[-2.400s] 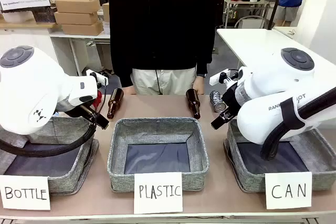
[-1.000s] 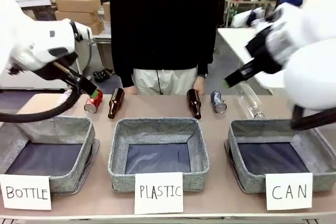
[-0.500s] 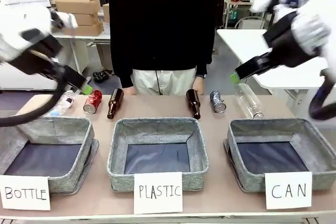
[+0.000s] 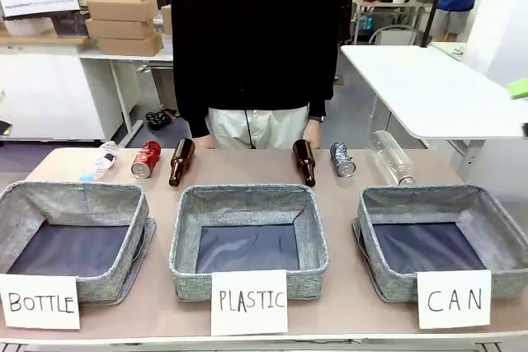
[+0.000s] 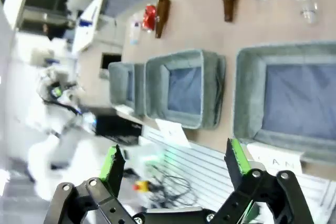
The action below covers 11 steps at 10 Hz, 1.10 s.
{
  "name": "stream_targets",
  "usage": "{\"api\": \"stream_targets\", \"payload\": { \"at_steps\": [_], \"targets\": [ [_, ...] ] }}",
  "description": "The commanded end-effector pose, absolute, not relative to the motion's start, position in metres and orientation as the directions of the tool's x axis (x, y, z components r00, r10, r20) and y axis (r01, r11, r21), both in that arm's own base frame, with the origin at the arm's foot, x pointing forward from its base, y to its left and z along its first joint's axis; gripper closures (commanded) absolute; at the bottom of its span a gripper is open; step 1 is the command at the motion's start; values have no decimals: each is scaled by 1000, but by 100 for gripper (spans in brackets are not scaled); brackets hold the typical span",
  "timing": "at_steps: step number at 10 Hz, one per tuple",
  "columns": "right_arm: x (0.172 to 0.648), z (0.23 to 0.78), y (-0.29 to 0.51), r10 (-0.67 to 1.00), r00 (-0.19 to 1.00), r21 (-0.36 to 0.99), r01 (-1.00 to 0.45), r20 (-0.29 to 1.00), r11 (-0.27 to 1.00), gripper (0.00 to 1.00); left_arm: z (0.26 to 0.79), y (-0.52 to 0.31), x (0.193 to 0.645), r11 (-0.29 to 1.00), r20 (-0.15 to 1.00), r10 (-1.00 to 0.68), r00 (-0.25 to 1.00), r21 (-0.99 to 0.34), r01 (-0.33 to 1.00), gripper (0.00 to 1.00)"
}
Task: Sort the can waste into the basket.
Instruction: Pick up the can waste from the table and place it in the right Fabric basket.
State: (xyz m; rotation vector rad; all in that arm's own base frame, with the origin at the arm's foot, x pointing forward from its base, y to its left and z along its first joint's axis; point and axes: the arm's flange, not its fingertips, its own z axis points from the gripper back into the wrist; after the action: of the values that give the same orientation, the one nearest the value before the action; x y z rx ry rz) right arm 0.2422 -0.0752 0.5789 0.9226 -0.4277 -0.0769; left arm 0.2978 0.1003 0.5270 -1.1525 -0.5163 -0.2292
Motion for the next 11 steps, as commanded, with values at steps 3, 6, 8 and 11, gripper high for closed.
{"api": "stream_targets", "payload": {
  "at_steps": [3,6,8,11],
  "targets": [
    [247,571,-98,-376,899,849,7,226,528,0,514,120,304,305,423,226,878,-886,349,0],
    [247,571,-98,-376,899,849,7,226,528,0,514,120,304,305,423,226,878,-886,349,0],
    [247,571,-98,-376,899,849,7,226,528,0,514,120,304,305,423,226,878,-886,349,0],
    [247,571,-98,-376,899,849,7,226,528,0,514,120,304,305,423,226,878,-886,349,0]
  ]
}}
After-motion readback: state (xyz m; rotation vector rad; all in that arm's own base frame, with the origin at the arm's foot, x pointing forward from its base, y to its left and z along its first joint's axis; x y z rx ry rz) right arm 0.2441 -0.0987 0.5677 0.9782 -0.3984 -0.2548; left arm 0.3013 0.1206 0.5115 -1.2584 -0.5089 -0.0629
